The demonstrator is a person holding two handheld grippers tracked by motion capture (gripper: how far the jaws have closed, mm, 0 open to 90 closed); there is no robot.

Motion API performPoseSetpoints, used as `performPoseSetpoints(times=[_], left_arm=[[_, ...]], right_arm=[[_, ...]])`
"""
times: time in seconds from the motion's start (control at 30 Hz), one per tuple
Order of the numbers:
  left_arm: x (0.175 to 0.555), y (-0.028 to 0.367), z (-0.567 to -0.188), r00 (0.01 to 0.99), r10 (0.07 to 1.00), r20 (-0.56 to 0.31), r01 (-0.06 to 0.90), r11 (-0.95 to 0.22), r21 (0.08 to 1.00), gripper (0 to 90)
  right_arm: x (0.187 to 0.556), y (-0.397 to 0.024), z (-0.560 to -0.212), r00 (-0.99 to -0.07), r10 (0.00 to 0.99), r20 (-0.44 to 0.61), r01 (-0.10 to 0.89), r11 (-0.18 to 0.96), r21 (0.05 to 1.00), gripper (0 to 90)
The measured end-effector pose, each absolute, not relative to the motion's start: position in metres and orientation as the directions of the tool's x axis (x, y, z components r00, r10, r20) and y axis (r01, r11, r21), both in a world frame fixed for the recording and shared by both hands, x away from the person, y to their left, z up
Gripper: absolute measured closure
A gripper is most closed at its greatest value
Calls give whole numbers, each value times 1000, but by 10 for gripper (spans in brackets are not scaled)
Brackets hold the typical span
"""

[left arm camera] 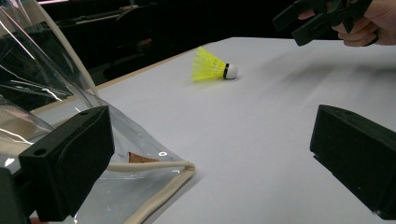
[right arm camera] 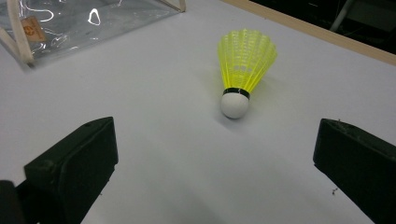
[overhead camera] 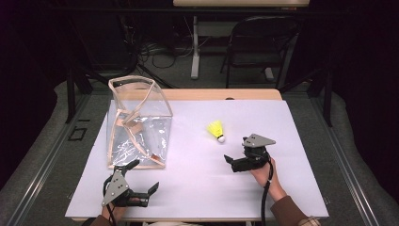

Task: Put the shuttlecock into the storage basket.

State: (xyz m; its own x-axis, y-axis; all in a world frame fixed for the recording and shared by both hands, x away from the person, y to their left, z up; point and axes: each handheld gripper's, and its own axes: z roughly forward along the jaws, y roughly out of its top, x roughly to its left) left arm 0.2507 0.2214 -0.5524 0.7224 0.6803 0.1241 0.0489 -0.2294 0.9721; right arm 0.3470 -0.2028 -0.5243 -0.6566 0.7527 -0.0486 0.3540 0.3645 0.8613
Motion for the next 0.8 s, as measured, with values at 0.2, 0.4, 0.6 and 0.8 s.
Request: performPoseSetpoints(times=[0.2,0.4,0.6,0.8], left_arm=[[251,221,-553,715,687,130,50,-236,970,0],[251,221,-553,720,683,123,54,-231,971,0],[251,221,-553,719,684,124,54,-233,971,0],[251,221,-553,716,687,123,54,-230,972,0]], right_arm=[[357,-196,-520,-655,754,-45,375,376,847,0],[365,-190,-521,-660,750,-40,399,395,827,0],[372,-185,-521,-655,755,-30,431,406,806,0],[380,-178,-518,-647,762,-26,460,417,784,0]])
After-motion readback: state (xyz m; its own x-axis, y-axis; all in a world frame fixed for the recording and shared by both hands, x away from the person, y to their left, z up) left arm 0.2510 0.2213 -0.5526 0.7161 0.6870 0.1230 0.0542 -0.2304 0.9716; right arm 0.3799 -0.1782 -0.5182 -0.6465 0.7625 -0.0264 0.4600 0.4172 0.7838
